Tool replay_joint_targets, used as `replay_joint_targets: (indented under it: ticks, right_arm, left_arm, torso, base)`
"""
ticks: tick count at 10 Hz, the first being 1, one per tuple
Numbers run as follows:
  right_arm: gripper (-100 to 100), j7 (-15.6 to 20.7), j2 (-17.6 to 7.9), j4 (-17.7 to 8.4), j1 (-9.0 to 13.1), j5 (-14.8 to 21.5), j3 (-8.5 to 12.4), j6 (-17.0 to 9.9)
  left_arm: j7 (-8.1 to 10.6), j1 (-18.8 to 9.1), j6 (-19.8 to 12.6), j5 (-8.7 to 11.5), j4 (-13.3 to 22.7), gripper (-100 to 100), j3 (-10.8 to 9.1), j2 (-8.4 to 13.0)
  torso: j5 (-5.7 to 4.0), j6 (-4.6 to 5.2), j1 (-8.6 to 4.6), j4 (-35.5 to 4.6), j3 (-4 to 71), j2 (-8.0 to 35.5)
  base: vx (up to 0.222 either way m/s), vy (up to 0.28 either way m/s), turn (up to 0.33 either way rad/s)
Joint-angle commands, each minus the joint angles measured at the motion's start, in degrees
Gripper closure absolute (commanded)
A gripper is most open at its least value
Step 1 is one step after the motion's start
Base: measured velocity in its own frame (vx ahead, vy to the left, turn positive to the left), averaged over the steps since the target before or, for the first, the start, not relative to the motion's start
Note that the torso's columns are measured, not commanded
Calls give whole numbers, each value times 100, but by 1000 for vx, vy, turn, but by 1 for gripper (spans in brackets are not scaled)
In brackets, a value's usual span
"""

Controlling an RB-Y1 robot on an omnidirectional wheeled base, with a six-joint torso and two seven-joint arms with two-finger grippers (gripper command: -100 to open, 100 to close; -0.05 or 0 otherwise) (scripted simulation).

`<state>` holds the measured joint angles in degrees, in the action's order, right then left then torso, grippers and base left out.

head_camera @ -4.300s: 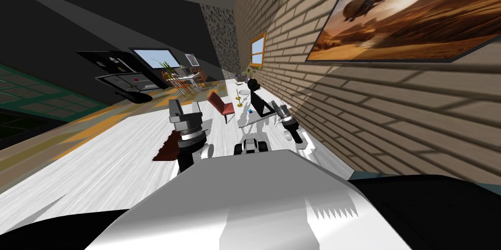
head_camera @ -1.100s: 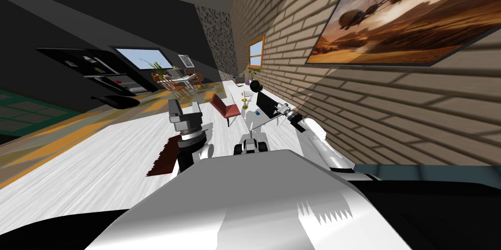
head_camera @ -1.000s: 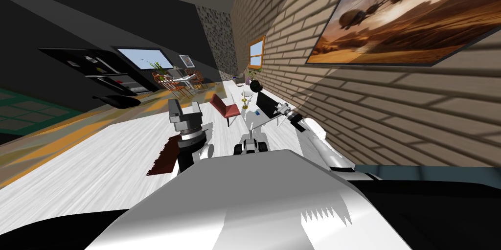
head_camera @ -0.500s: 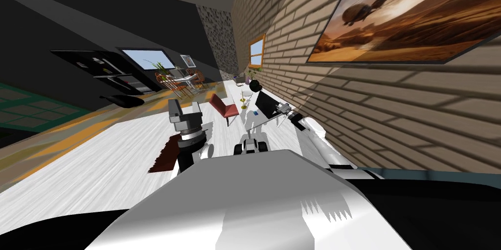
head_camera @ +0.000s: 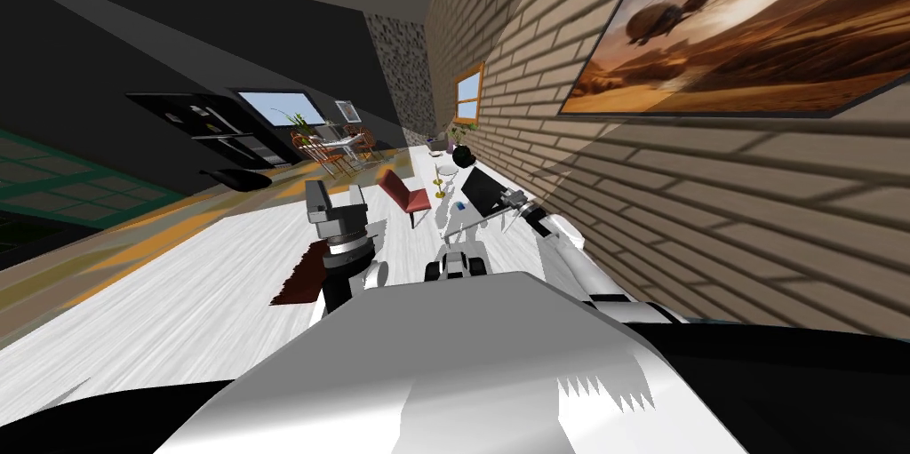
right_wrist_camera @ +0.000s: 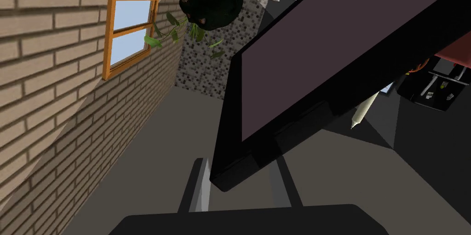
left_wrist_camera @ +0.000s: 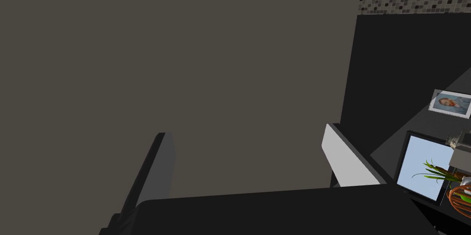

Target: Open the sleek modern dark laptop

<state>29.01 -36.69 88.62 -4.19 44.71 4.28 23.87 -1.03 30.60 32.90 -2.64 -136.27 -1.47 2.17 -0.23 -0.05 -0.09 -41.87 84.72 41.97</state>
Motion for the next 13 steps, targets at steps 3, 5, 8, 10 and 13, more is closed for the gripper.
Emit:
replay_joint_targets:
  ticks: [3,5,8,10,13]
  right_arm:
    - [100,-321,63,-298,81,-279,-94,-24]
    - [100,-445,386,-629,112,-533,-157,89]
    - [100,-547,705,-942,134,-774,-223,207]
    - [100,-581,811,-1046,142,-854,-244,247]
    - [-100,-882,534,-932,183,-949,-218,75]
  left_arm:
    - [0,0,0,0,0,0,0,0]
    - [0,0,0,0,0,0,0,0]
    - [0,0,0,0,0,0,0,0]
    - [0,0,0,0,0,0,0,0]
    - [0,0,0,0,0,0,1,-1]
  torso:
    - [3,-7,3,-5,-1,2]
    - [16,-7,13,-25,-8,15]
    - [7,-14,10,-14,-4,10]
    - [14,-11,30,-17,-7,17]
    - [26,-4,38,-34,-17,37]
  base:
    - [-5,-73,30]
    - [16,-102,35]
    - [12,-108,31]
    - [7,-78,10]
    - [-15,-23,36]
